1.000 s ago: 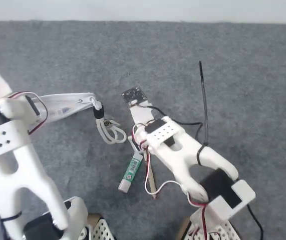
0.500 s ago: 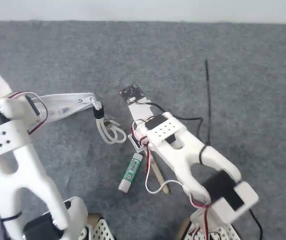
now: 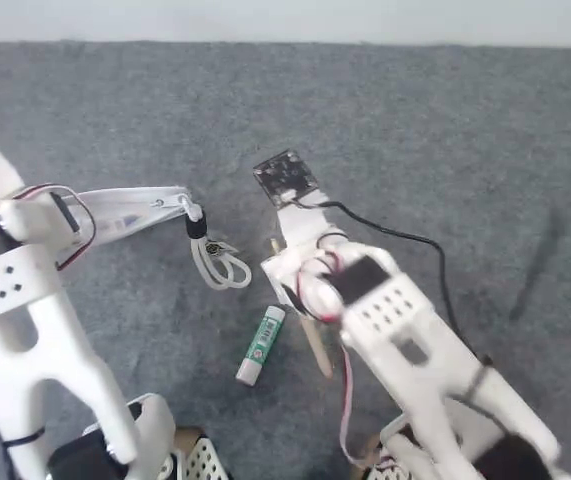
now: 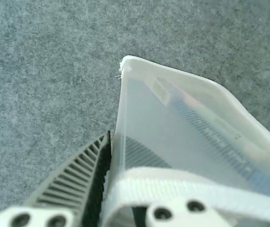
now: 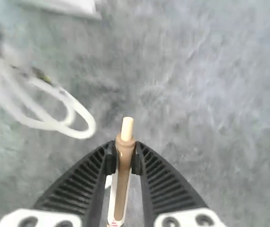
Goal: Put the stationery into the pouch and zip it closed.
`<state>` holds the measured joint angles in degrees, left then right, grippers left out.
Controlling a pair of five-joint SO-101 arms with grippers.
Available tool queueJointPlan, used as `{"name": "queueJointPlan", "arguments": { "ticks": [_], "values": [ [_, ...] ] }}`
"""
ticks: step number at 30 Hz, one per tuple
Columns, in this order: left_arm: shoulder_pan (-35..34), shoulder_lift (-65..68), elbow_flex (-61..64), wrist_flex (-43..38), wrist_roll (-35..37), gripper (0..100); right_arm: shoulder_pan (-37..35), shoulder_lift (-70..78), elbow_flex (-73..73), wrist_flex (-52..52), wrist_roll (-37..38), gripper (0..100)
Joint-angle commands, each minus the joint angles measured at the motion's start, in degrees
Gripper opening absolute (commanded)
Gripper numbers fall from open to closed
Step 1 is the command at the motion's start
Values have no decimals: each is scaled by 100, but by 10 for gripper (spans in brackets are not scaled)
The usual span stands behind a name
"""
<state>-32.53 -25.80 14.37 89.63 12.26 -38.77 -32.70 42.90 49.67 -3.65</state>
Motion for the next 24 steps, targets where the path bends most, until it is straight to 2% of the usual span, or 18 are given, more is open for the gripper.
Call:
{"name": "queueJointPlan", "arguments": {
  "ticks": [1, 6, 9, 18, 24],
  "values": [
    [-44, 26, 13, -132, 44, 12, 31, -1147, 88, 31, 62, 6],
    [-35, 26, 13, -132, 53, 12, 22, -2378, 229, 31, -492, 6],
    [-35, 26, 13, -132, 53, 12, -75, -2932, 220, -31, -571, 6],
    [-35, 26, 13, -123, 53, 12, -1279, -3433, 220, -1341, -255, 6],
    [-35, 26, 13, -114, 53, 12, -1622, -3433, 220, -2466, -255, 6]
  ]
}}
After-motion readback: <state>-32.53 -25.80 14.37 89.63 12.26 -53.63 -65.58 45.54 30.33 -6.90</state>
